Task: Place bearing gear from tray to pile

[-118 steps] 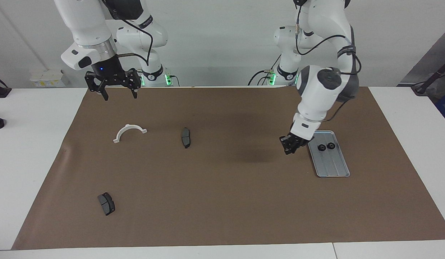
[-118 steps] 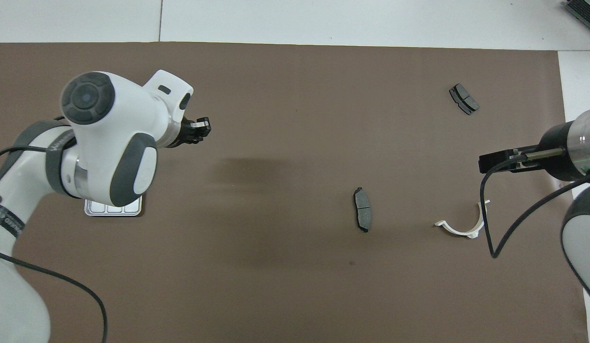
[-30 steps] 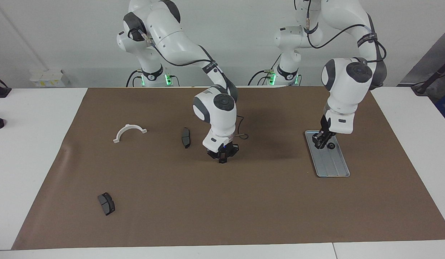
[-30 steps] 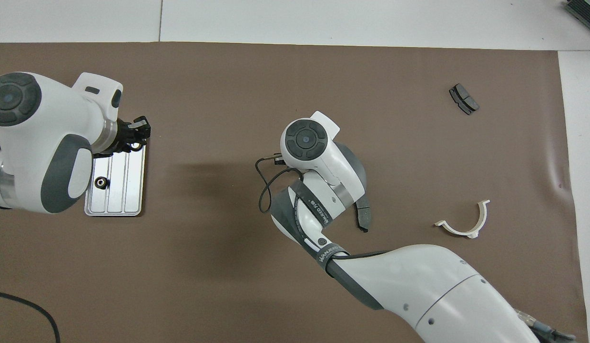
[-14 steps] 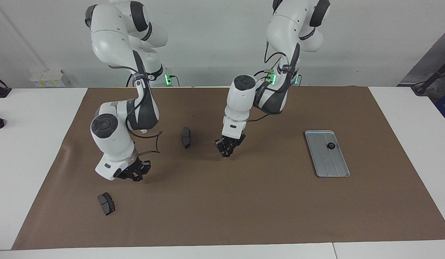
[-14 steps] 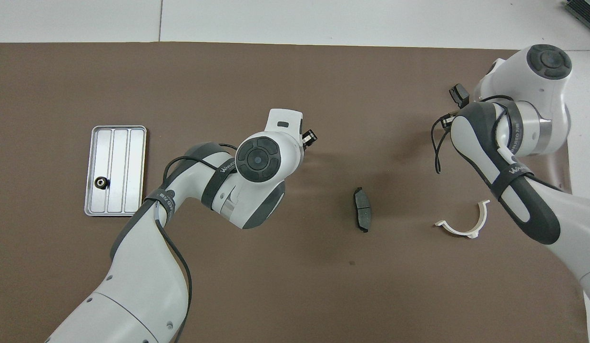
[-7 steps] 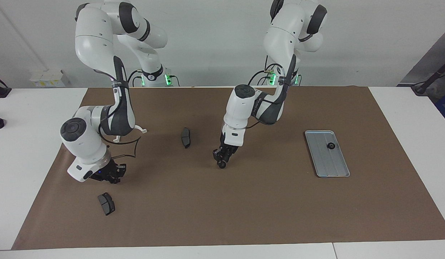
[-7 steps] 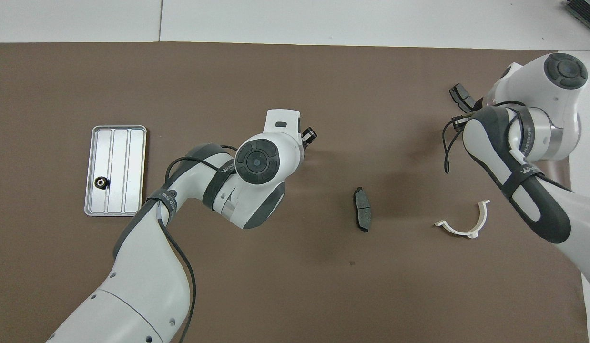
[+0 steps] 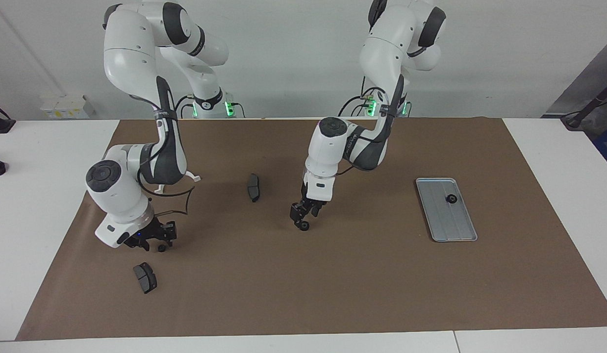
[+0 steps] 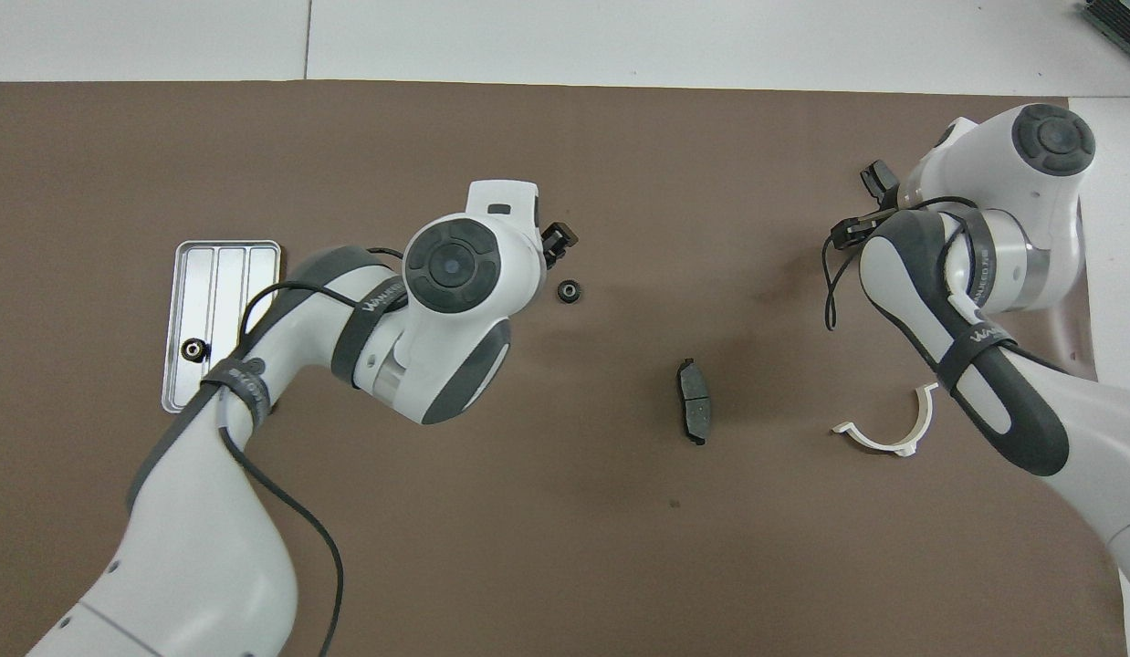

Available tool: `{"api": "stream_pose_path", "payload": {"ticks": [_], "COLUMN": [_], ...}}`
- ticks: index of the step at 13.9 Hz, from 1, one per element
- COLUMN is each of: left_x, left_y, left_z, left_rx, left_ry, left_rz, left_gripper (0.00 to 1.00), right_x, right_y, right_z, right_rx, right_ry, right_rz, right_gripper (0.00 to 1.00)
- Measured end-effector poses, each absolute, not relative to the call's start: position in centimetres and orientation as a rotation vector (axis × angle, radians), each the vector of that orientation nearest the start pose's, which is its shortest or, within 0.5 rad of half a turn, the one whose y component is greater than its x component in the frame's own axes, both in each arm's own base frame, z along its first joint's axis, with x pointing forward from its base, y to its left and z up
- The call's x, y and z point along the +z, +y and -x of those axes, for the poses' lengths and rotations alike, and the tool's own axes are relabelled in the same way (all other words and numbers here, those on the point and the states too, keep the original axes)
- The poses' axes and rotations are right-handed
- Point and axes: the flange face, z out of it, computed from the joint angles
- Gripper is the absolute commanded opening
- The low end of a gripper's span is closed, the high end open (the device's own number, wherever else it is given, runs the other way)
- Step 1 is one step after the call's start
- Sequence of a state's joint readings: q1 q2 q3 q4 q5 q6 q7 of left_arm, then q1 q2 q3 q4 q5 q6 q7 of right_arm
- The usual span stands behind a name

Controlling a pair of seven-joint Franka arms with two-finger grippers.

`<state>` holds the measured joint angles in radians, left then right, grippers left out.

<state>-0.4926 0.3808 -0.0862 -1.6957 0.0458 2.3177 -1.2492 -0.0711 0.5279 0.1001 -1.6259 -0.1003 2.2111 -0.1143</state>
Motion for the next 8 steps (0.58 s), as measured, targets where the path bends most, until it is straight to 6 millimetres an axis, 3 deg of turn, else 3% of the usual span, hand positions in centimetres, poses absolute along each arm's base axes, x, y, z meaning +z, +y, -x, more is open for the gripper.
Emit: {"api": "stream_pose_path", "payload": {"ticks": [2, 4, 8], "left_x": [44.8, 46.9, 44.7], "left_y": [-30.0, -24.2, -13.8], "left_z": [-58.8, -59.8, -61.5], "left_rx": [-0.241, -0.215, -0.100], "left_ry": [-1.009, -0.953, -0.809], "left_rz": [3.102, 3.075, 3.043], "left_gripper": [1.00, 1.00, 1.00], "right_x": [32.5, 33.0, 34.1], "right_y": [7.3, 14.2, 25.9], "right_z": [-68.7, -67.8, -64.8], "right_rx": [-0.107, -0.126, -0.165], "right_ry": [-0.223, -0.172, -0.147], "right_rz": [3.160, 3.153, 3.128], "right_gripper": [0.69, 0.70, 0.71]}}
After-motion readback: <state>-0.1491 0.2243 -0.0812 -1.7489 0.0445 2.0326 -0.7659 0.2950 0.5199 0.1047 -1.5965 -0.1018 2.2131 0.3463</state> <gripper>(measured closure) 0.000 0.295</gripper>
